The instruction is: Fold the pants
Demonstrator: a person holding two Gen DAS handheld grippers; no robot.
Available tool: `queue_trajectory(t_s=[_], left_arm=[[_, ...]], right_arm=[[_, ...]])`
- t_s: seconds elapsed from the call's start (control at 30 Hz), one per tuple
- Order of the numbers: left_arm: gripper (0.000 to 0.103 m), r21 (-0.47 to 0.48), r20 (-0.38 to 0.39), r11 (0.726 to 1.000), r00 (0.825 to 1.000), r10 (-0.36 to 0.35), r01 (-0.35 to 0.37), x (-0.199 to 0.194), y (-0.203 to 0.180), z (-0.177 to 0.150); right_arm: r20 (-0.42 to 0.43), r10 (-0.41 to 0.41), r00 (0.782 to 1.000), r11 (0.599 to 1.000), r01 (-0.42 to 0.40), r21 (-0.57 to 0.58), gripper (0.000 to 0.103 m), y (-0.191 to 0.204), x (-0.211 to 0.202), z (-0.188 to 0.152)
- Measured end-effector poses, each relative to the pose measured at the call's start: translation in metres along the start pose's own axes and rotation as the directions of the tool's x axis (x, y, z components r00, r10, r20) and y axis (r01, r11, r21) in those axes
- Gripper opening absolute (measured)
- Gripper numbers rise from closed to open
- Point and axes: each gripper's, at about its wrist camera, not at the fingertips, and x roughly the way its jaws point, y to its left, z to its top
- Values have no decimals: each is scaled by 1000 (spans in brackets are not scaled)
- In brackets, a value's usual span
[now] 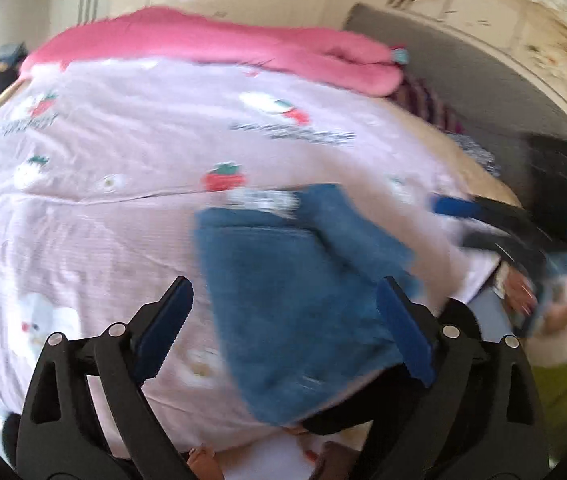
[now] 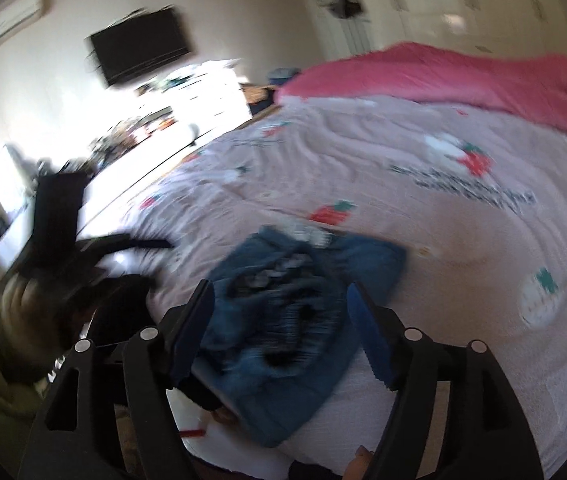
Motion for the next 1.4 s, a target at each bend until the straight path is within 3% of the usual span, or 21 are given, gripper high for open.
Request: queue_trajectory(t_s=[0.1,0.2,0.3,0.33,0.37,0.43,0.5,0.63,0.8,0.83,0.87,0.9,1.0,1.07,1.2,1.4], left_arm=[[86,-28,-61,999,997,37,-39,22,16,19],[84,-23,-100,1000,995,3,-6,29,26,27],[71,14,-140,1000,990,-3,5,50,19,33],[66,22,-149,1000,989,-1,4,53,16,33],[61,35,-159,999,987,0,5,60,13,34],[57,59,-166,998,986,21,-11,71,9,34],[57,87,-168,995,984,60,-45,82,7,34],[57,105,-170,992,982,83,-66,94,8,33],[59,92,-159,994,985,72,-58,97,8,34],[59,90,-159,994,985,69,-55,97,9,34],[59,89,-161,995,985,65,-51,97,10,35],[60,89,-162,995,985,63,-49,97,10,35],[61,96,-164,994,985,60,-45,97,11,35],[61,95,-160,995,985,58,-44,97,12,35],[61,93,-153,995,987,53,-39,96,13,33],[62,94,-152,995,987,45,-31,96,14,31]], right_arm=[[-30,-24,999,994,20,-110,70,29,10,1],[-59,-37,998,982,26,-187,70,45,22,3],[-107,-80,991,970,52,-239,67,48,43,6],[-118,-82,990,967,51,-251,51,48,48,7],[-134,-83,987,963,45,-266,27,49,52,5],[-176,-96,980,960,45,-276,5,45,58,2],[-201,-112,973,964,58,-258,5,38,56,-5],[-246,-232,941,956,173,-237,5,18,49,-32],[-192,-230,954,957,187,-220,11,28,31,-36],[-155,-230,961,950,186,-252,23,38,23,-31],[-124,-220,968,944,179,-279,36,47,18,-28],[-99,-202,974,938,163,-307,39,58,15,-24],[-73,-123,990,902,80,-425,39,96,18,-17],[-110,-71,991,866,7,-500,40,116,33,-18],[-226,-76,971,798,-77,-598,40,133,80,-29],[-299,-94,950,766,-123,-631,39,128,121,-29]])
